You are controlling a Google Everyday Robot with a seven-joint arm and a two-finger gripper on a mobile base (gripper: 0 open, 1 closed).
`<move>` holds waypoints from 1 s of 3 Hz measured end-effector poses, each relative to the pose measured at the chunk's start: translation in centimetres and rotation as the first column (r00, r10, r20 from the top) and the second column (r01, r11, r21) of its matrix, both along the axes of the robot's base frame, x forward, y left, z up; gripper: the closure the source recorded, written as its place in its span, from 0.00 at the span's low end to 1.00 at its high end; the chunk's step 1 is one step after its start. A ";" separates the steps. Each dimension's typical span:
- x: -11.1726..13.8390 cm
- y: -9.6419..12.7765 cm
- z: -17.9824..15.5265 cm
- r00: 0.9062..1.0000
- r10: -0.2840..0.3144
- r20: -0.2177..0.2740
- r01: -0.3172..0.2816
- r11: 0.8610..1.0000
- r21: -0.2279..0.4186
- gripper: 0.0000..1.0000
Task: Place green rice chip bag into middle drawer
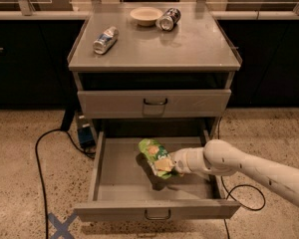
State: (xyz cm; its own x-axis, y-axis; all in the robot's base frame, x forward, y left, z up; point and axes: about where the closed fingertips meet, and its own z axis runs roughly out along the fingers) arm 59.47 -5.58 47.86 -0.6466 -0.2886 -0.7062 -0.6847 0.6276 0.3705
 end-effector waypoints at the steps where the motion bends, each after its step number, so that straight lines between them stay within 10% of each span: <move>1: 1.7 0.1 -1.8 0.999 -0.038 -0.037 0.038 0.999 -0.004 1.00; 3: 2.5 0.9 -6.4 0.985 -0.023 -0.171 0.028 0.999 0.026 1.00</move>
Offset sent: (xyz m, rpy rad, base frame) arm 0.0303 0.0067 -0.0667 0.0212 0.1833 -0.0439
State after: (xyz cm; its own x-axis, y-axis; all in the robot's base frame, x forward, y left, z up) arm 61.92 -4.64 41.42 -0.7653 -0.2520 -0.5922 -0.5938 0.6315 0.4986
